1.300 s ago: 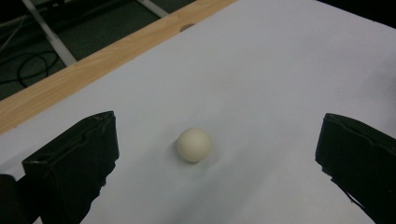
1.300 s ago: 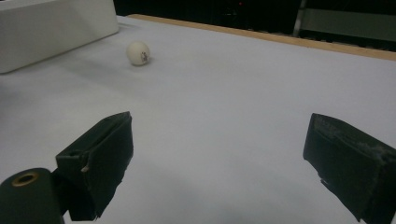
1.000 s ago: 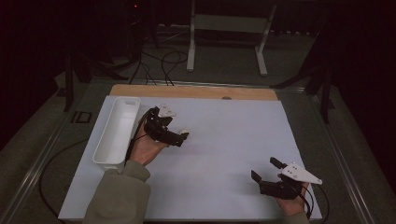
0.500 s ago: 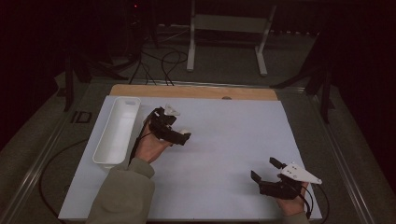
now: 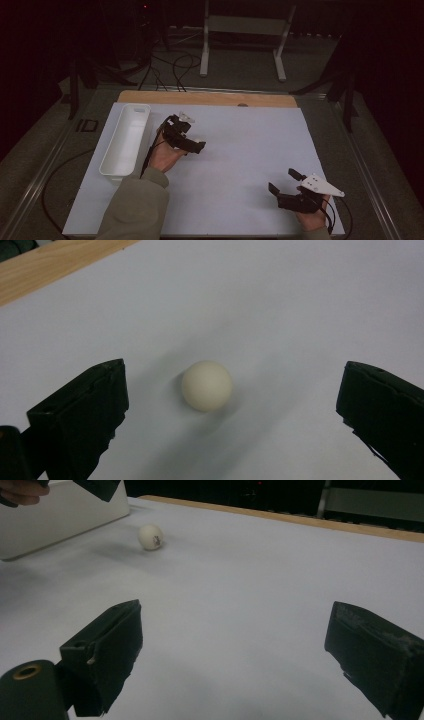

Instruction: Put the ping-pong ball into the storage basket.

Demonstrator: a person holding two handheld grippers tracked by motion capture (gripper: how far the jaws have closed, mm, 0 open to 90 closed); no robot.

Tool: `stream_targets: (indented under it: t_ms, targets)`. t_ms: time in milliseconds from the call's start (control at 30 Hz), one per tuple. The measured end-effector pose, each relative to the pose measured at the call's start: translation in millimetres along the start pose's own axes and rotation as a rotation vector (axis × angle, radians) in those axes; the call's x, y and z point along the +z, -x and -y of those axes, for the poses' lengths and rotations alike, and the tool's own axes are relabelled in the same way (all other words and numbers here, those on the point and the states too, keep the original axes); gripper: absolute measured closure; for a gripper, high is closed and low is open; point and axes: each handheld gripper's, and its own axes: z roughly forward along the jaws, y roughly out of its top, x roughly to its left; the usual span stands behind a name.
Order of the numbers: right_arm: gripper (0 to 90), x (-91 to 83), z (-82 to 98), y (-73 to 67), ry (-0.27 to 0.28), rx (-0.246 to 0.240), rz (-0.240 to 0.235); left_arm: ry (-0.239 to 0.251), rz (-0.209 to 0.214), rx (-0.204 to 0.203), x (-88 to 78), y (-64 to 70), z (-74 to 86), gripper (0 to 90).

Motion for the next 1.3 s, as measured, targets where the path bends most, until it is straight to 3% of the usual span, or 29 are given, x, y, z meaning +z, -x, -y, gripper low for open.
stream_targets:
  t_ms: [567,733,1033,1300]
  targets:
    - [7.7,1.4,0.2,-0.7,-0.005,-0.002,-0.006,-0.057,0.011,-0.064,21.0,-8.3,2.6,2.9]
    - [7.7,2.0,0.2,-1.8,-0.007,-0.006,-0.009,-0.087,0.005,-0.062,27.9,-8.1,3.0,3.5]
    - [7.7,2.2,0.2,-2.1,-0.006,-0.007,-0.011,-0.099,0.015,-0.113,33.2,-13.6,3.5,5.2]
    - [7.7,2.5,0.1,-2.3,-0.008,-0.005,-0.011,-0.118,0.005,-0.122,37.8,-14.6,1.6,7.5]
